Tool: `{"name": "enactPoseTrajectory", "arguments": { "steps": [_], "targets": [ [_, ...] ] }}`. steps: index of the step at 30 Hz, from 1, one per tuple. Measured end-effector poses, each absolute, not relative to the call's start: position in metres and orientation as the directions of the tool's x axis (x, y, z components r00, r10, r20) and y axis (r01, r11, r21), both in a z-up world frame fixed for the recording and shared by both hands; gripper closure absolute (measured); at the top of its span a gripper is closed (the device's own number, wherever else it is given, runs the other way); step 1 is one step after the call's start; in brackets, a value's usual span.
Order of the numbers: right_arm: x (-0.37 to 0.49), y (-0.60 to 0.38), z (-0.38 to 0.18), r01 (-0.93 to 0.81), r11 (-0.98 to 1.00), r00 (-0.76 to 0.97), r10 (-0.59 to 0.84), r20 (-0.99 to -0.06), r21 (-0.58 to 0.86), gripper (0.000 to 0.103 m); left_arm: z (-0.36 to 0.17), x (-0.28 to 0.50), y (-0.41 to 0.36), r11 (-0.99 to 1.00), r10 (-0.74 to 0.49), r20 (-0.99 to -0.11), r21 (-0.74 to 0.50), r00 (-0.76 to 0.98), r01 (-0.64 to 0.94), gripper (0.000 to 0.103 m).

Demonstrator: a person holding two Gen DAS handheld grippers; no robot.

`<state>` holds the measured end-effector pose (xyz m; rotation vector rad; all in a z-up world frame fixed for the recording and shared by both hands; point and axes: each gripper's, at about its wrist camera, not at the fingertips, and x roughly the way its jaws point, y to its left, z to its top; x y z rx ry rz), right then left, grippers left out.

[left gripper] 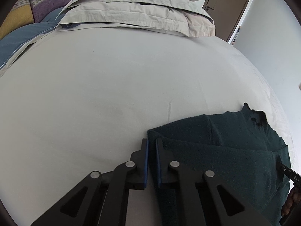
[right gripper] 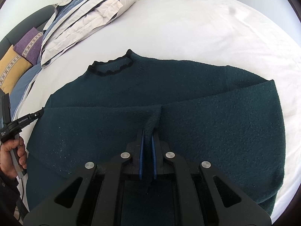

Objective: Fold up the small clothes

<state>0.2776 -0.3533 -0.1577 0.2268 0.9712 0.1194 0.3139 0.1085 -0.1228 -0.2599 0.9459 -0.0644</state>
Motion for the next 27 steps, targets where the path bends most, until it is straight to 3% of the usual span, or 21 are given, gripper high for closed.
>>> {"name": "enactPoseTrajectory", "arguments": {
  "steps": [3, 5, 6, 9, 12, 14, 27],
  "targets": [
    [0.27, -0.354, -0.151, 0.01, 0.962, 0.56, 0.22, -0.799, 0.272, 0.09, -0.101, 0.283, 0.114, 0.961, -0.188, -0.758, -0.272, 0.625, -0.041, 0.094],
    [0.264, -0.354, -0.148, 0.007, 0.955, 0.559, 0.243, -0.793, 0.298, 0.076, -0.089, 0.261, 0.111, 0.959, -0.214, -0.744, -0.283, 0.633, -0.008, 0.089],
    [0.261, -0.354, -0.147, 0.004, 0.948, 0.56, 0.261, -0.787, 0.318, 0.074, -0.086, 0.251, 0.107, 0.963, -0.218, -0.742, -0.27, 0.634, 0.014, 0.082],
    [0.256, -0.347, -0.152, -0.003, 0.953, 0.546, 0.255, -0.798, 0.302, 0.072, -0.093, 0.236, 0.091, 0.982, -0.168, -0.767, -0.182, 0.62, 0.04, 0.079],
    [0.254, -0.341, -0.156, -0.017, 0.971, 0.539, 0.21, -0.815, 0.239, 0.077, -0.112, 0.23, 0.078, 0.988, -0.153, -0.807, -0.146, 0.571, 0.058, 0.079],
    [0.255, -0.343, -0.153, -0.011, 0.973, 0.538, 0.199, -0.819, 0.229, 0.095, -0.121, 0.225, 0.073, 0.992, -0.124, -0.815, -0.107, 0.566, 0.064, 0.079],
    [0.259, -0.358, -0.16, 0.036, 0.971, 0.557, 0.177, -0.811, 0.236, 0.097, -0.131, 0.224, 0.068, 0.996, -0.084, -0.814, -0.057, 0.575, 0.066, 0.078]
  ]
}}
